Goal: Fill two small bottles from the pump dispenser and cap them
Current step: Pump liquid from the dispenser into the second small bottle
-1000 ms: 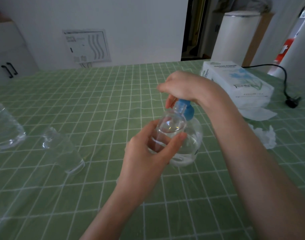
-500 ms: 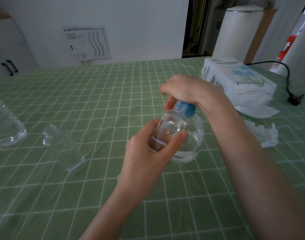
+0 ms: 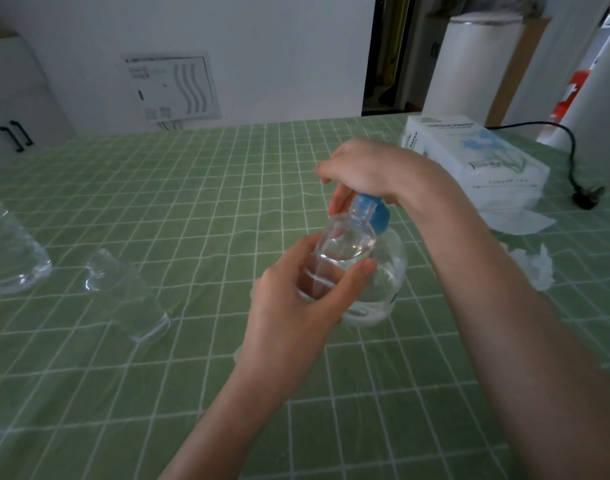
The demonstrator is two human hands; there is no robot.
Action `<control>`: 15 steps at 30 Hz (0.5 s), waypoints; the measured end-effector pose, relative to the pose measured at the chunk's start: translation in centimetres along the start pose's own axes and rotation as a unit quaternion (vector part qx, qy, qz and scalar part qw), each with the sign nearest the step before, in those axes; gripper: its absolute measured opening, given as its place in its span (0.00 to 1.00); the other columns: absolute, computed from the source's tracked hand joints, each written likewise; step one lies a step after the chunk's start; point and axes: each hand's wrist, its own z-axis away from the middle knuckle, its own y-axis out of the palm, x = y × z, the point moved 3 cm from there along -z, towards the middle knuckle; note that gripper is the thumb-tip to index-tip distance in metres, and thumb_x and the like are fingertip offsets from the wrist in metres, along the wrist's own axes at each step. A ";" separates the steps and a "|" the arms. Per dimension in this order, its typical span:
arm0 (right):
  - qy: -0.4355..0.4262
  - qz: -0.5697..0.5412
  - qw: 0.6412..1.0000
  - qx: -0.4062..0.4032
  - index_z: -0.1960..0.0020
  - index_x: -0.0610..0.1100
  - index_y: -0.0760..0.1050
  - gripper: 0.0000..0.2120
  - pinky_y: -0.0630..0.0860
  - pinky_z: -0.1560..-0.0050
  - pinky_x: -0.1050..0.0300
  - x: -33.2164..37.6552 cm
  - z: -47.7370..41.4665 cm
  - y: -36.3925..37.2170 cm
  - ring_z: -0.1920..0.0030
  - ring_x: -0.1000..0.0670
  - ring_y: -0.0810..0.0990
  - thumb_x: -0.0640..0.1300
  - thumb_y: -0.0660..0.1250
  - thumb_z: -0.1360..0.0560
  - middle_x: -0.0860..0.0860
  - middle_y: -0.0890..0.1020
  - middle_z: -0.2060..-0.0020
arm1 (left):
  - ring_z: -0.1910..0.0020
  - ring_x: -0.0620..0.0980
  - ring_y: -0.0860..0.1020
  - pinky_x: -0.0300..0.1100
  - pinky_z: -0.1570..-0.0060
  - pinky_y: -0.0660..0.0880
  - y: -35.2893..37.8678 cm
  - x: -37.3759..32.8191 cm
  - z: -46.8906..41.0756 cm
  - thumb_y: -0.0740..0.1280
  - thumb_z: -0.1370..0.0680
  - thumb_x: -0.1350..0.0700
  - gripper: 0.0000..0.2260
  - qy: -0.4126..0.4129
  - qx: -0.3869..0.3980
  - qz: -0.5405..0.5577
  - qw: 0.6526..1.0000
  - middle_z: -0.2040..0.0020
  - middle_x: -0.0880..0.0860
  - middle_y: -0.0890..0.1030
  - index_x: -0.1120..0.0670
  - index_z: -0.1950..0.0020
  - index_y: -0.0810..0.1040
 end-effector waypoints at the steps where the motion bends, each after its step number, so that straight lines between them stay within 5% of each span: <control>1: 0.001 -0.001 1.000 0.002 0.41 0.38 0.75 0.17 0.71 0.49 0.52 -0.1 0.0 0.1 0.48 0.42 0.80 0.48 0.58 0.22 0.42 0.82 0.50 | 0.74 0.38 0.76 0.29 0.74 0.70 0.0 0.1 0.0 0.68 0.35 0.41 0.14 -0.002 -0.002 -0.004 1.000 0.71 0.44 0.80 0.45 0.54 0.79; 15: -0.007 0.012 1.000 -0.014 0.38 0.36 0.74 0.19 0.71 0.50 0.55 0.1 0.2 -0.5 0.46 0.44 0.80 0.48 0.57 0.21 0.42 0.84 0.51 | 0.74 0.37 0.77 0.28 0.75 0.69 0.1 0.0 0.1 0.68 0.36 0.41 0.12 0.002 -0.004 0.002 1.000 0.71 0.43 0.80 0.44 0.56 0.79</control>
